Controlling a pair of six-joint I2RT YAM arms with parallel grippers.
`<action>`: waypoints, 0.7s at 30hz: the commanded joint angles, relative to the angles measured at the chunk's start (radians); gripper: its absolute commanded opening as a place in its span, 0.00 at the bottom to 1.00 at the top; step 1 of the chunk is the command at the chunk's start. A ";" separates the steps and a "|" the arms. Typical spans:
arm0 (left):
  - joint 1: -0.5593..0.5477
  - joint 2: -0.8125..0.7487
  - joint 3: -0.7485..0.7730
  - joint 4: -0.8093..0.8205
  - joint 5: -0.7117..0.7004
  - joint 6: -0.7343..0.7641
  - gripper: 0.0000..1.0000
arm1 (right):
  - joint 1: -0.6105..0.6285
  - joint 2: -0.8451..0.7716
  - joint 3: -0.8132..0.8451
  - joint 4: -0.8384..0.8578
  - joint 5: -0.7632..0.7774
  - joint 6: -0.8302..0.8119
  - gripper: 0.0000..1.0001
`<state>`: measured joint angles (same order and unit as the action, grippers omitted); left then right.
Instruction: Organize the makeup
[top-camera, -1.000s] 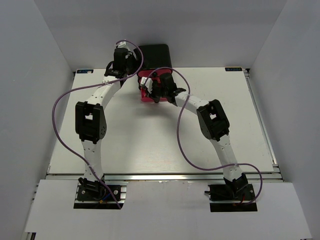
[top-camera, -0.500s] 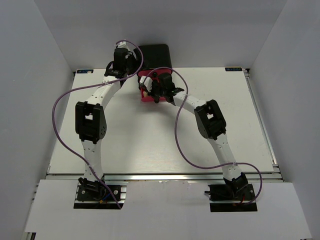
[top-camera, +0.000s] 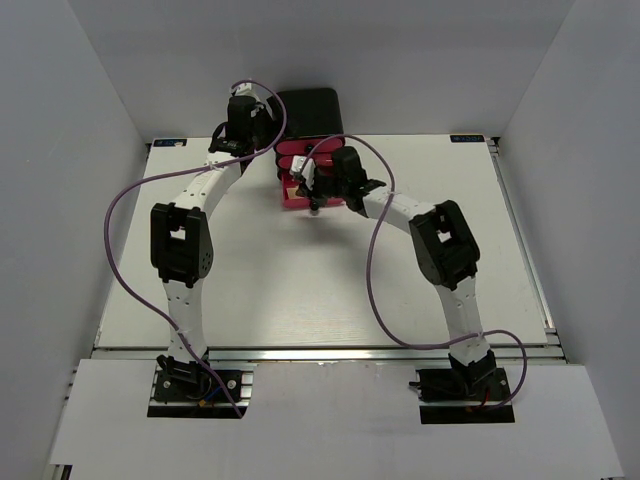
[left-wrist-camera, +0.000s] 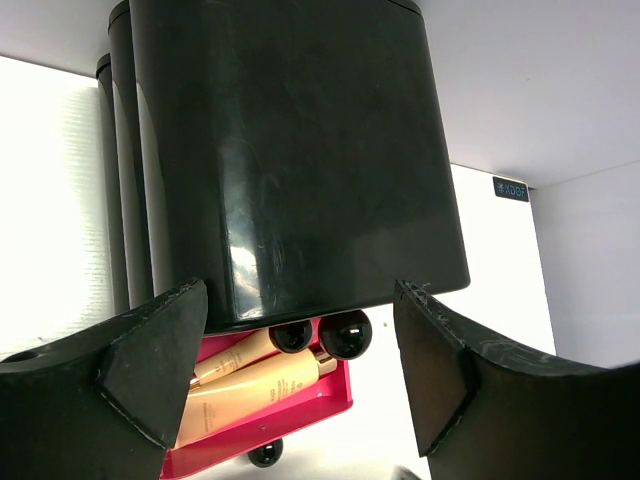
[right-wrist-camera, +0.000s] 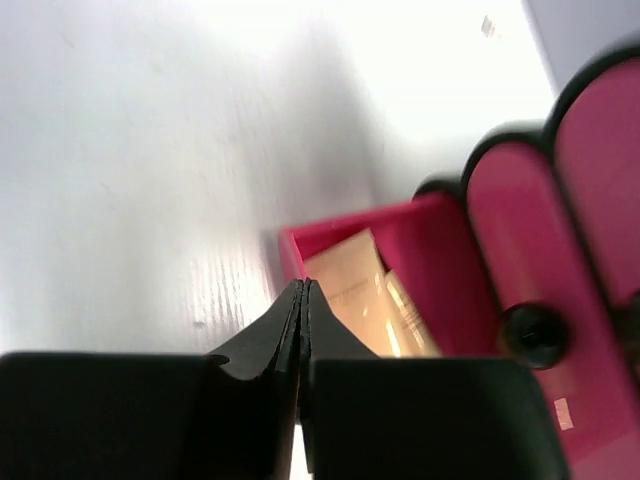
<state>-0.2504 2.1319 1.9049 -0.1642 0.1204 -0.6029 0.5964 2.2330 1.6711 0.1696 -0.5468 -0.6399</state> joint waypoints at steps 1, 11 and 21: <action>-0.007 -0.050 0.003 -0.020 0.036 -0.009 0.84 | -0.003 -0.108 -0.045 0.062 -0.119 -0.041 0.03; -0.007 -0.052 0.000 -0.024 0.039 -0.003 0.84 | -0.020 -0.040 0.021 -0.367 -0.096 -0.362 0.00; -0.006 -0.043 -0.007 -0.029 0.041 -0.001 0.84 | -0.023 0.103 0.121 -0.340 0.186 -0.284 0.00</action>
<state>-0.2504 2.1319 1.9049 -0.1654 0.1215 -0.6022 0.5816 2.3154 1.7393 -0.1844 -0.4713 -0.9455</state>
